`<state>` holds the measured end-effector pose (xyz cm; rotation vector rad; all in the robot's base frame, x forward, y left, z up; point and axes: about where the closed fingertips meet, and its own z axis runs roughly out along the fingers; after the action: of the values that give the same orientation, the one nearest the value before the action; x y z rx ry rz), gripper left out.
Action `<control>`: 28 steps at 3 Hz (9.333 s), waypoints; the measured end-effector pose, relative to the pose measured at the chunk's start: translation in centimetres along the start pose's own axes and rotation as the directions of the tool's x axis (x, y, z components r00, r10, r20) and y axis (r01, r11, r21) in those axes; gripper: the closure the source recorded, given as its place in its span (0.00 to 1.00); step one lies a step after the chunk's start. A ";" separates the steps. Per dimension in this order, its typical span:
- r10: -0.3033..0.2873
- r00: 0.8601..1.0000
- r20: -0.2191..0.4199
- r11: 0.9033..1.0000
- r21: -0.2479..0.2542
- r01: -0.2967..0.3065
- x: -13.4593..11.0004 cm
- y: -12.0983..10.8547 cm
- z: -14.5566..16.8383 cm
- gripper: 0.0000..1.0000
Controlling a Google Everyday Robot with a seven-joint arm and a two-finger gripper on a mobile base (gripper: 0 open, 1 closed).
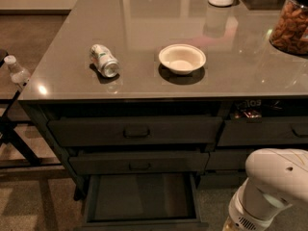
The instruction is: Close bottom drawer
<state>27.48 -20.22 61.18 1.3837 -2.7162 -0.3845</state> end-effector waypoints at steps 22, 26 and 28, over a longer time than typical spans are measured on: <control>0.570 0.801 0.184 0.818 -0.035 -0.575 -7.5 -16.9 41.3 1.00; 0.572 0.768 0.288 0.795 0.036 -0.606 -10.2 -20.2 40.8 1.00; 0.602 0.712 0.362 0.763 0.001 -0.646 -12.9 -22.9 40.1 1.00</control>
Offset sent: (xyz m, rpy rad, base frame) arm -0.0192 0.0296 -0.1745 0.0831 0.1483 -0.1369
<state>46.15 -15.17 17.33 0.3280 -3.3131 -0.4223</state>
